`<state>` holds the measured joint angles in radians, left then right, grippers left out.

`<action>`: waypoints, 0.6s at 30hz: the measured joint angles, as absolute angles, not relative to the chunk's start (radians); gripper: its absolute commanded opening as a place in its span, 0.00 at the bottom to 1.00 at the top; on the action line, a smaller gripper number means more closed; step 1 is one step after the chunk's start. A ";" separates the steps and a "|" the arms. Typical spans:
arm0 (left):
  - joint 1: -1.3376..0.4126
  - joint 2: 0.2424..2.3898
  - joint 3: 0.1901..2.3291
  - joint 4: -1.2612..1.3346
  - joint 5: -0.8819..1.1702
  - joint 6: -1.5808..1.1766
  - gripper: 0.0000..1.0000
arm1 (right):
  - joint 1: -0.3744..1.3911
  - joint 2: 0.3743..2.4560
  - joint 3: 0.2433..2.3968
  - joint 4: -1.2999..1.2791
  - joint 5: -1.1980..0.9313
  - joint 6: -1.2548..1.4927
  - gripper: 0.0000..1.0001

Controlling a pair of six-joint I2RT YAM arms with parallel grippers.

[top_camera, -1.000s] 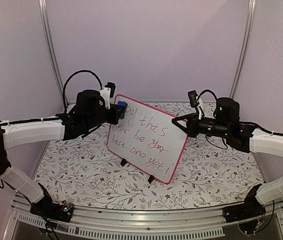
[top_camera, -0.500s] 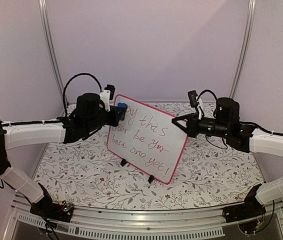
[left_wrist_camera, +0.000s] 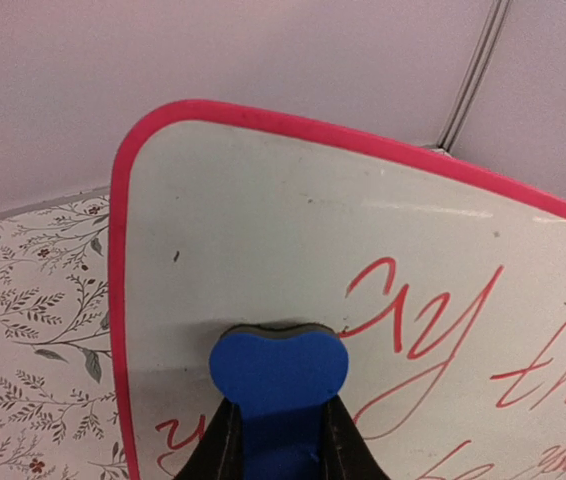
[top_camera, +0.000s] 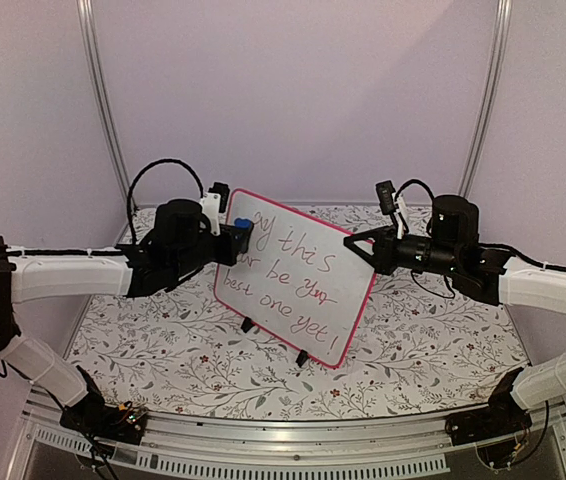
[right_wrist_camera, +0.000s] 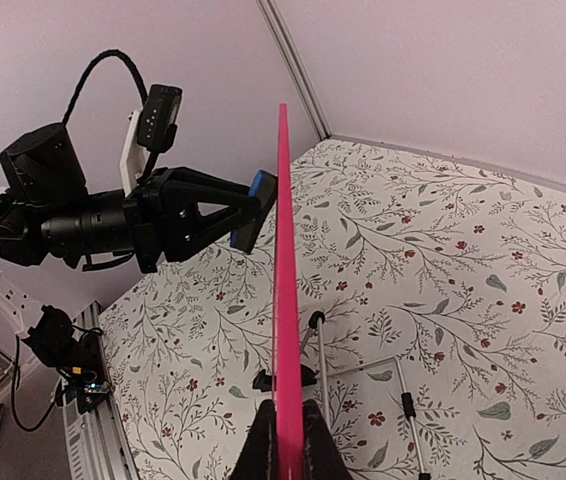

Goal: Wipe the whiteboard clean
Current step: Erase the center of the whiteboard.

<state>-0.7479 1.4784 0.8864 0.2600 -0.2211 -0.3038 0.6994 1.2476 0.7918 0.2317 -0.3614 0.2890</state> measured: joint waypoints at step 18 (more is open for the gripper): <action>-0.753 1.464 0.852 0.247 -0.227 -0.317 0.14 | 0.699 1.250 0.794 0.233 -0.364 0.288 0.00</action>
